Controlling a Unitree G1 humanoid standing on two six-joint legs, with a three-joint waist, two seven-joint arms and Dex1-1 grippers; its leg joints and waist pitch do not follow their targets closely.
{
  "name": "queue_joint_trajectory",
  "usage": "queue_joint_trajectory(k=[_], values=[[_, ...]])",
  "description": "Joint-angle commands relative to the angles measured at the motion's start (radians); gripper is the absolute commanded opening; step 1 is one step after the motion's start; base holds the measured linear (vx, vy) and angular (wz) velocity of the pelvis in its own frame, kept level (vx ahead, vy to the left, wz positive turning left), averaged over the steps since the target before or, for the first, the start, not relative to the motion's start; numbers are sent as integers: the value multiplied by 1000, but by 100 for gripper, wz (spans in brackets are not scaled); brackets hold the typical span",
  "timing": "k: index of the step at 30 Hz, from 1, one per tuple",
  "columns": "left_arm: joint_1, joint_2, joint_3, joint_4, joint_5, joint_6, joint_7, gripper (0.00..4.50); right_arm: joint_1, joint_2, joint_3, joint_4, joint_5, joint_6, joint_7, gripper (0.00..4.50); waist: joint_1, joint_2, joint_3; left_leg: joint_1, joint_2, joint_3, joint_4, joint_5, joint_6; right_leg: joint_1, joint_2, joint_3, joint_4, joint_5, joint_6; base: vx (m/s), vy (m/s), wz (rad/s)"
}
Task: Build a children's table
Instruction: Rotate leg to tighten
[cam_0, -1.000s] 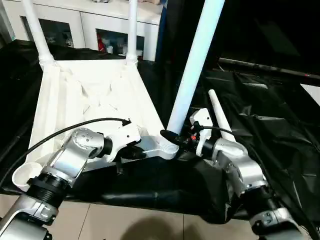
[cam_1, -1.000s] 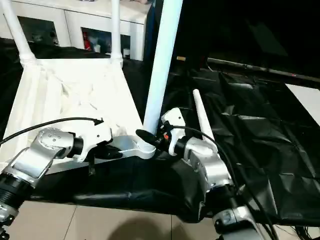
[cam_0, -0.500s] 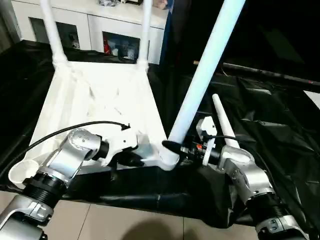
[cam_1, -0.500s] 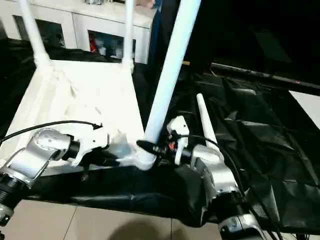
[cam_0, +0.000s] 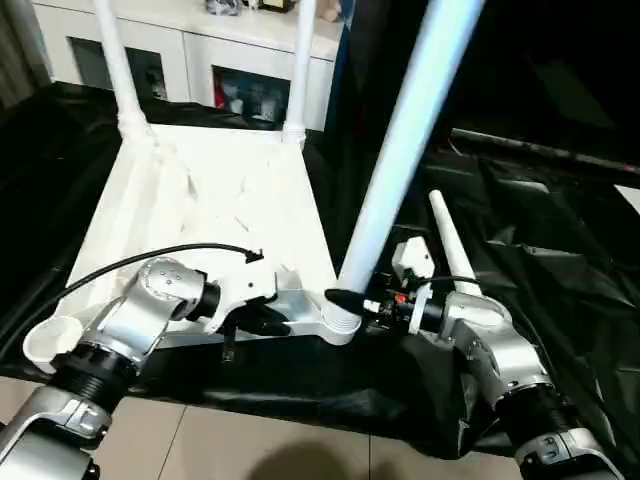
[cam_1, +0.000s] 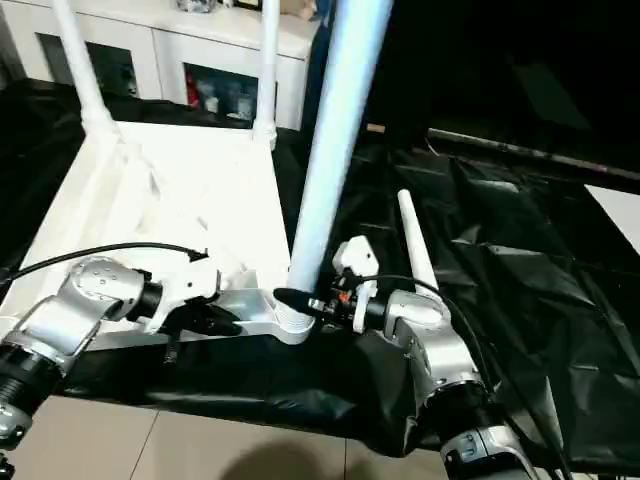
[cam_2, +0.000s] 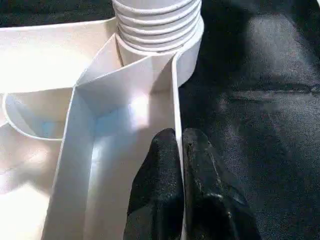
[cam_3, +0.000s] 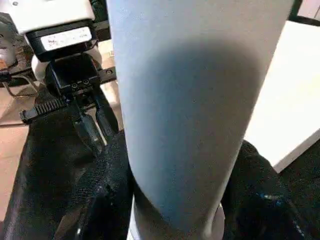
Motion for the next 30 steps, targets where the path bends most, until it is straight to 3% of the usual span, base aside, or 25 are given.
queue_joint_trajectory(k=[1,6,10,14,17,18,19,20,21,22,23,24,25,26,27,28,29,30], values=[[4,-2,-51,14,30,-10,-22,0,52,-34,64,119,-104,45,-24,189,-9,28,-19,16,49,-29,-91,-480,-47,-1,-84,47,-106,-494,-126,0,0,0],[4,-3,-50,20,30,-16,-24,0,31,-11,56,175,-109,20,-46,189,-14,29,-18,16,48,-29,-90,-500,-45,-6,-85,48,-107,-502,-132,0,0,0],[3,-4,-49,28,36,-23,-26,0,0,5,52,254,-124,-17,-57,189,-27,30,-10,21,45,-38,-87,-566,-48,-16,-91,41,-126,-656,-91,0,0,0],[0,-21,-34,41,38,9,13,0,-37,25,26,377,-149,-86,-179,189,-38,35,-9,26,45,-49,-89,-623,-56,-19,-92,28,-136,-710,-66,0,0,0],[-8,-67,-4,55,35,71,102,0,-59,40,-6,451,-165,-121,-335,189,-59,45,0,30,49,-69,-108,-743,-79,-7,-83,-15,-147,-690,-61,-21,12,-4],[-13,-84,6,59,35,91,133,0,-61,44,-16,455,-163,-122,-367,189,-69,53,6,36,52,-75,-125,-829,-83,5,-70,-48,-156,-663,-55,-63,36,-12],[-18,-103,16,66,34,114,166,0,-66,50,-28,459,-159,-118,-405,189,-72,66,7,11,65,-75,-166,-911,-90,46,-54,-72,-113,-554,-69,-76,33,-7],[-26,-127,28,74,34,138,203,0,-75,59,-42,468,-154,-110,-447,189,-54,77,7,-36,75,-62,-214,-955,-98,95,-41,-69,-15,-424,-89,-121,10,11],[-26,-127,28,74,34,138,203,0,-75,59,-42,468,-154,-110,-447,189,-21,80,9,-88,76,-31,-254,-1003,-106,133,-24,-72,81,-278,-91,-121,10,11],[-39,-184,58,76,25,208,279,0,-109,86,-67,495,-152,-94,-559,189,15,10,-14,-20,46,50,-217,-770,-54,71,-35,4,76,-434,-47,-76,-54,21],[-42,-202,66,71,22,233,302,0,-123,95,-74,510,-150,-89,-595,189,6,-47,-20,60,21,23,-35,-545,-72,-22,-100,28,-67,-829,13,-29,-116,-2],[-42,-203,67,71,22,234,303,0,-123,95,-75,511,-149,-89,-597,189,-4,-37,-5,30,-24,-47,118,-124,8,-49,-176,78,-194,-1209,10,-29,-116,-2],[-54,-244,84,67,33,296,379,0,-160,119,-90,551,-135,-87,-672,189,-1,-11,11,-45,-4,-80,100,-74,-8,19,-218,72,-155,-1086,-39,-19,-32,-38],[-57,-253,87,67,36,309,394,0,-168,124,-92,559,-132,-86,-687,189,-1,-11,11,-45,-4,-80,100,-74,-8,19,-218,72,-155,-1086,-39,11,37,-28],[-63,-276,97,64,43,339,440,0,-188,140,-101,577,-121,-82,-718,189,-7,38,-25,-13,45,-80,-48,-214,-105,36,-102,4,-65,-491,-126,38,70,-31],[-67,-290,103,61,48,357,467,0,-200,151,-107,587,-115,-80,-735,189,-16,30,-21,-5,55,-85,-71,-272,-83,25,-80,2,-40,-351,-138,0,0,0],[-72,-334,118,35,56,416,537,0,-238,185,-119,618,-102,-73,-781,189,-18,37,-35,17,62,-73,-73,-242,-49,29,-85,9,-30,-91,-205,0,0,0],[-72,-334,118,35,56,416,537,0,-238,185,-119,618,-102,-73,-781,189,-27,34,-34,15,61,-62,-80,-243,-26,32,-89,12,-35,-54,-232,-52,-19,18]])
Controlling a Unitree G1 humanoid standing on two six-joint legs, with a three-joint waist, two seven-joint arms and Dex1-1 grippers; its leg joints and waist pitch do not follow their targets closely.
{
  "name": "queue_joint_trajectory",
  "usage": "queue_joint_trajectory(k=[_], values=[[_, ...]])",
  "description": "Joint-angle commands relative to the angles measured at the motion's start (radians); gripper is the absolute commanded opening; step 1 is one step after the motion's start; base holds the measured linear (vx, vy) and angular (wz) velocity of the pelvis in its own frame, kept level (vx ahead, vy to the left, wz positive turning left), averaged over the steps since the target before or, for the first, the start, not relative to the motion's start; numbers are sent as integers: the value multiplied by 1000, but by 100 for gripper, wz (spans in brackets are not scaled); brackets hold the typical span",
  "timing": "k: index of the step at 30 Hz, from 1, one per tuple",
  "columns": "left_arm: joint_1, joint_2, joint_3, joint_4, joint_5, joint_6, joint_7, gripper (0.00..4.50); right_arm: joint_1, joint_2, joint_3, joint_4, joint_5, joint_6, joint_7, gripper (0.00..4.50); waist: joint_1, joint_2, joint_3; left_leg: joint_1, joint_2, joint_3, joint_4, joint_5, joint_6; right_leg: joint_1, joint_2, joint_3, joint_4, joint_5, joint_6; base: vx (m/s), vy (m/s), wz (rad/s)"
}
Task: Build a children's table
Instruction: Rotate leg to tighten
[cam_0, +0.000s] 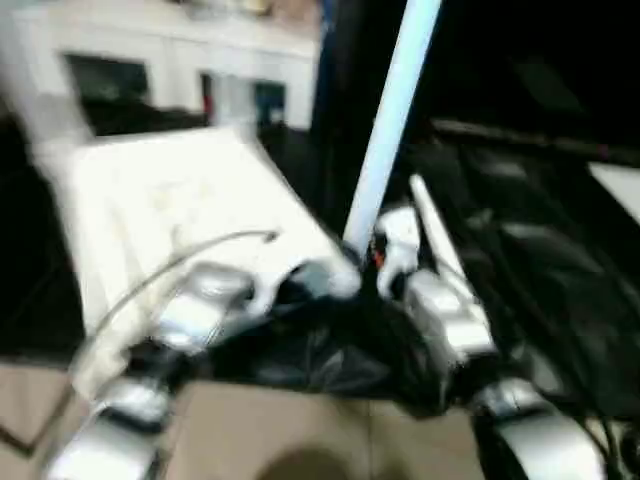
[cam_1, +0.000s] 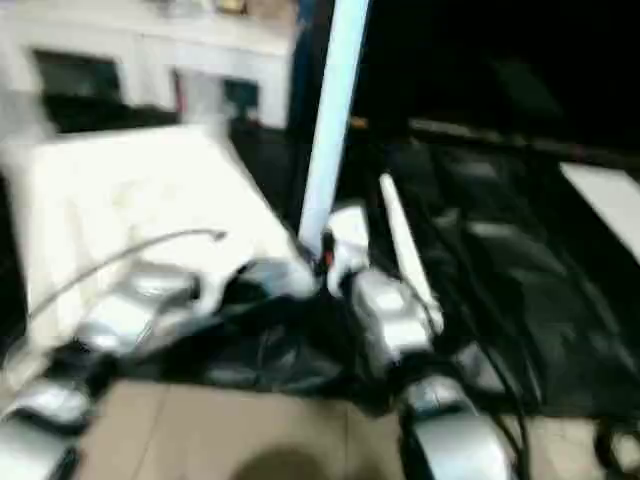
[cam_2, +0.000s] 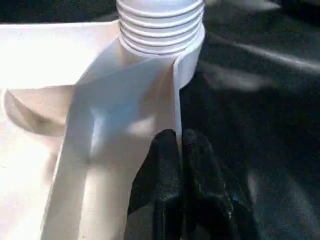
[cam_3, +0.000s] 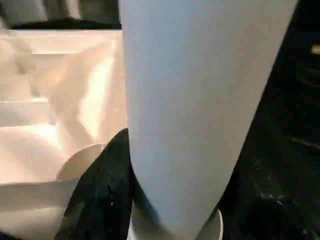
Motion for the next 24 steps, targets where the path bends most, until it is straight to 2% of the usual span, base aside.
queue_joint_trajectory(k=[1,2,3,4,5,6,7,10,15,16,18,20,22,24], values=[[5,-43,16,-41,-2,72,61,0,30,8,-16,145,-22,105,-88,189,-7,20,-13,1,63,-7,-109,-347,3,13,-68,60,-104,-226,-199,0,0,0],[7,-48,14,-50,-1,80,66,0,19,17,-19,147,-21,109,-98,189,-4,15,-13,0,60,-5,-108,-373,-1,13,-71,58,-117,-313,-172,0,0,0],[10,-54,13,-57,3,88,74,0,10,26,-27,150,-24,113,-106,189,0,14,-17,2,61,-4,-105,-387,-12,8,-79,64,-128,-402,-133,0,0,0],[13,-56,13,-61,8,91,82,0,-2,36,-31,152,-25,117,-106,189,-1,15,-15,-5,63,-4,-110,-376,-18,7,-79,64,-130,-415,-111,0,0,0],[17,-54,14,-63,10,94,86,0,-7,40,-28,156,-29,116,-106,189,-1,15,-14,-7,64,-4,-111,-371,-21,7,-78,63,-132,-419,-101,0,0,0],[18,-53,15,-64,10,95,87,0,-9,41,-26,158,-30,115,-107,189,2,7,-17,-12,63,-3,-112,-339,-20,11,-80,62,-132,-407,-87,0,0,0],[23,-44,16,-62,13,92,89,0,-13,44,-22,161,-32,115,-105,189,3,6,-18,-8,67,1,-114,-310,-17,8,-79,64,-132,-362,-89,0,0,0],[25,-26,18,-56,15,85,94,0,-21,44,-18,167,-42,116,-95,189,3,5,-20,-10,67,8,-115,-244,-10,12,-73,65,-121,-238,-114,0,0,0],[28,-12,12,-64,19,80,105,0,-37,44,-17,183,-58,114,-90,189,3,3,-23,-9,65,16,-110,-179,5,18,-72,66,-112,-145,-140,0,0,0],[30,-5,8,-67,25,76,95,0,-41,41,-9,179,-74,102,-72,189,3,3,-23,-9,65,16,-110,-173,7,18,-72,66,-111,-136,-143,0,0,0],[33,1,7,-69,25,72,89,0,-41,43,-20,170,-62,94,-45,189,1,5,-21,-9,67,18,-111,-170,8,20,-71,67,-110,-125,-151,0,0,0],[32,9,5,-65,26,61,87,0,-42,41,-26,162,-54,90,-30,245,1,7,-20,-6,68,18,-112,-188,6,18,-71,68,-113,-148,-152,0,0,0],[31,23,0,-65,26,47,70,0,-49,37,-37,145,-35,86,8,261,1,7,-19,-4,68,19,-112,-208,3,16,-72,69,-117,-173,-151,0,0,0],[32,30,-3,-68,24,43,62,0,-53,35,-44,137,-28,82,29,279,2,10,-20,-5,72,20,-112,-194,-1,18,-73,70,-114,-159,-157,0,0,0]])
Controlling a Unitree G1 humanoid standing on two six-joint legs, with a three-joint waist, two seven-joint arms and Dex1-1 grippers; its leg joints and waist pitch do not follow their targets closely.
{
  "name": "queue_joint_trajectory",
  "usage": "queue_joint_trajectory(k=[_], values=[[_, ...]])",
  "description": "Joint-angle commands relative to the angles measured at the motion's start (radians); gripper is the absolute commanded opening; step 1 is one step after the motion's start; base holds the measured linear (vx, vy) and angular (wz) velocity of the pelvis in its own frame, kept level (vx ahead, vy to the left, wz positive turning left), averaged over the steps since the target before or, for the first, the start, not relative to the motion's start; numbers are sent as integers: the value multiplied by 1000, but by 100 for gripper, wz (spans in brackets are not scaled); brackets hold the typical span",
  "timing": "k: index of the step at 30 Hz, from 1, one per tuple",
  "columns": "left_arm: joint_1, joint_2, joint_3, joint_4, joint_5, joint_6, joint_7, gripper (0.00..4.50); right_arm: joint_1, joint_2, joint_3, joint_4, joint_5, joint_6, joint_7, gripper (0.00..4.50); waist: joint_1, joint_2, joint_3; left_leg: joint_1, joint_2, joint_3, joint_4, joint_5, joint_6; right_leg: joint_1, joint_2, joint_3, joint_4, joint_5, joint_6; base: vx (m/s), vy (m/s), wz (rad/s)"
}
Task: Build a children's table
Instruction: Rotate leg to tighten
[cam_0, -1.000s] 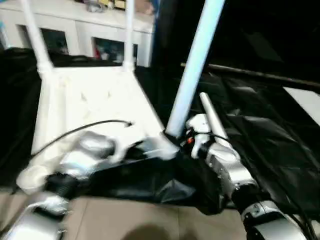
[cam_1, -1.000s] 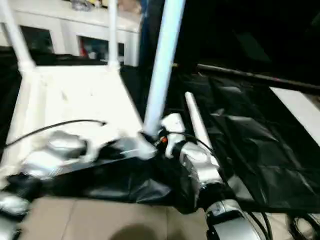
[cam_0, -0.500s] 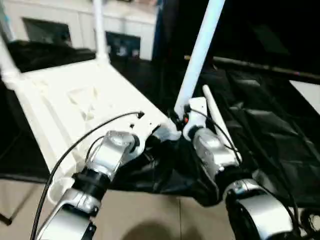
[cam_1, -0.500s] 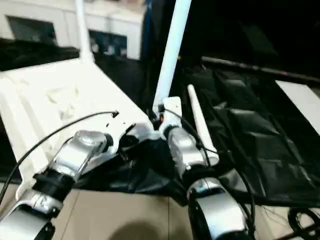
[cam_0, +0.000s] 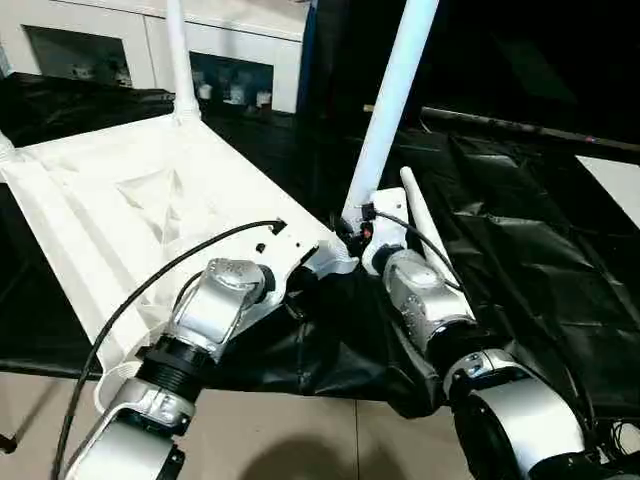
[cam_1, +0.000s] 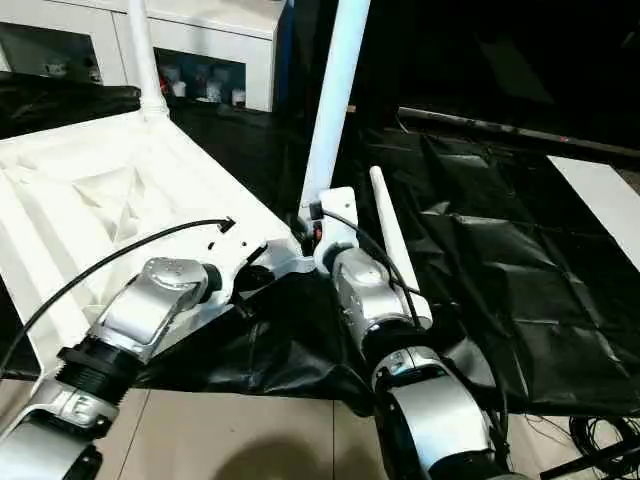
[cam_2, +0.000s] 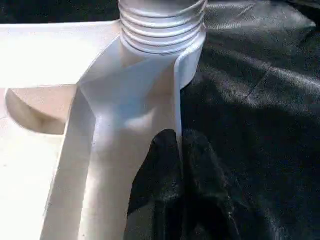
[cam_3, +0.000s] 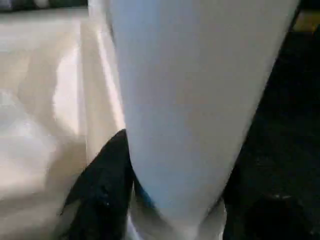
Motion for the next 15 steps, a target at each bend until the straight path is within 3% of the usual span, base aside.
queue_joint_trajectory(k=[1,3,5,7,11,14,15], values=[[17,23,-22,12,11,-14,-20,0,24,-3,5,40,4,48,59,292,1,21,-26,-5,50,-6,-84,-189,7,23,-80,67,-89,-152,-174,0,0,0],[21,37,-32,6,10,-40,-43,0,20,-9,-2,16,15,51,96,307,2,19,-30,-7,50,-3,-80,-153,18,29,-80,68,-83,-115,-182,0,0,0],[28,58,-40,-8,3,-56,-80,0,22,-27,-8,-39,38,64,169,331,3,21,-36,-7,50,4,-70,-62,41,33,-78,69,-68,17,-204,0,0,0],[32,70,-47,-16,-2,-72,-102,0,28,-38,-5,-75,46,73,212,346,5,20,-39,-7,43,11,-61,39,87,35,-69,67,-52,201,-243,0,0,0],[47,106,-61,-38,-12,-99,-162,0,84,-85,27,-220,62,125,335,376,6,18,-40,-4,45,13,-55,56,128,40,-72,67,-47,248,-272,0,0,0],[73,169,-78,-59,-30,-184,-267,0,207,-181,99,-463,79,221,485,398,10,15,-38,1,48,13,-54,65,148,41,-68,67,-49,259,-258,0,0,0],[75,176,-80,-61,-31,-196,-277,0,219,-191,106,-483,76,226,494,411,15,15,-36,2,47,12,-54,59,147,42,-68,66,-52,239,-249,0,0,0]])
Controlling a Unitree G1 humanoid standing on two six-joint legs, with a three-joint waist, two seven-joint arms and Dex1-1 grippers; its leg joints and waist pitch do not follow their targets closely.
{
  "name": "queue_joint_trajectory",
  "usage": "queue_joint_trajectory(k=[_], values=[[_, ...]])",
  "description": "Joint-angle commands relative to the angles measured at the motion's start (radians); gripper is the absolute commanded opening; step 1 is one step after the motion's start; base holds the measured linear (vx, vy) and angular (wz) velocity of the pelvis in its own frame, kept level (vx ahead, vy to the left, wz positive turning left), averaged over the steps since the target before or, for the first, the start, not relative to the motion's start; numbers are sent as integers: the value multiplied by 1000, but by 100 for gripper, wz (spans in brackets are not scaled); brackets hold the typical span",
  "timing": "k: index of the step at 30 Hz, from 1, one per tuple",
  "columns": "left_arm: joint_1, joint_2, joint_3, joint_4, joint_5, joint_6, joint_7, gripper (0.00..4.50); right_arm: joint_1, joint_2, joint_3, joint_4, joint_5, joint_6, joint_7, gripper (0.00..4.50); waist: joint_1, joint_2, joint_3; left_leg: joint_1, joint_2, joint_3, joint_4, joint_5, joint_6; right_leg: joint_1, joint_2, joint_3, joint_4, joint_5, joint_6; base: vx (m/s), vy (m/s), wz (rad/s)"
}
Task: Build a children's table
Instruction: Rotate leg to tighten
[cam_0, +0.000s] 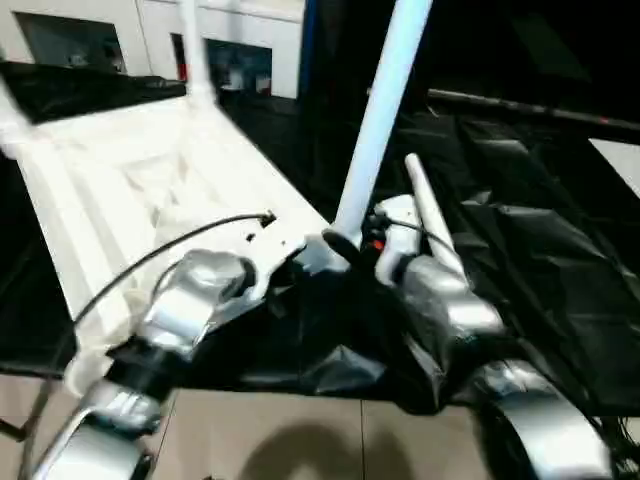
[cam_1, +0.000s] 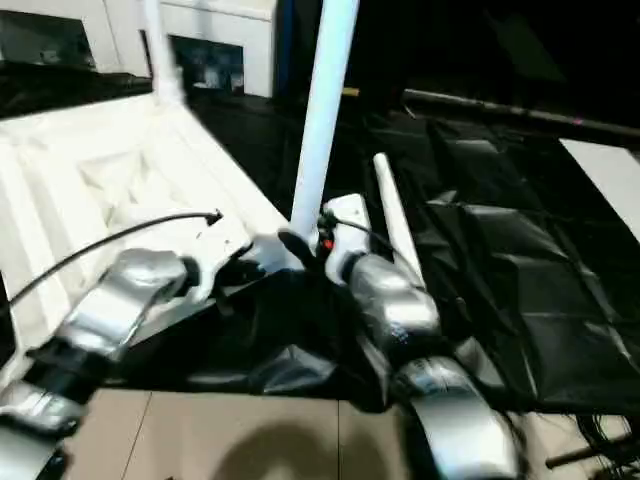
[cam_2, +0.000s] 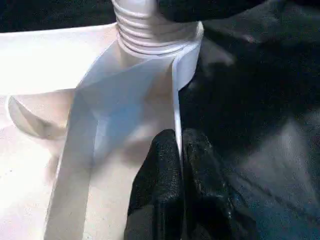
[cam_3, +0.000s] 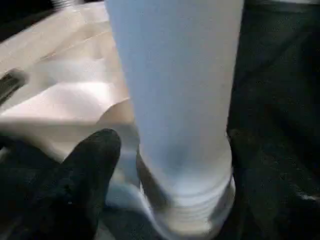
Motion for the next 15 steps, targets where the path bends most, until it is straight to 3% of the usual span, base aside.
queue_joint_trajectory(k=[1,2,3,4,6,9,13,15], values=[[30,14,-46,15,1,-30,-65,0,30,-31,38,-90,1,33,67,421,4,13,-43,9,39,-2,-54,28,125,55,-71,64,-56,209,-244,0,0,0],[34,27,-48,9,-4,-35,-84,0,49,-47,48,-118,-8,34,83,421,2,21,-43,9,39,-2,-54,15,116,53,-72,65,-55,192,-248,0,0,0],[40,42,-50,1,-12,-63,-114,0,65,-61,57,-140,-17,32,97,421,4,17,-41,9,40,-2,-57,-19,98,54,-73,64,-62,139,-244,0,0,0],[47,58,-52,-15,-26,-63,-151,0,84,-73,66,-164,-25,28,117,421,3,22,-40,10,41,-2,-58,-34,86,52,-74,66,-61,122,-243,0,0,0],[57,81,-56,-37,-44,-86,-204,0,108,-86,74,-202,-32,37,133,421,2,20,-38,11,41,-2,-62,-64,60,50,-71,66,-64,81,-243,0,0,0],[59,97,-61,-53,-61,-97,-245,0,128,-92,82,-244,-33,58,128,421,7,25,-39,14,39,-1,-59,-30,50,49,-67,68,-57,132,-249,0,0,0],[58,110,-69,-56,-69,-120,-280,0,124,-88,93,-227,-54,44,107,421,14,20,-43,14,33,3,-53,28,58,53,-65,70,-47,219,-258,0,0,0],[58,112,-70,-57,-69,-122,-282,0,124,-87,95,-223,-57,42,106,421,14,18,-43,10,32,2,-53,27,61,57,-66,70,-47,219,-255,0,0,0]])
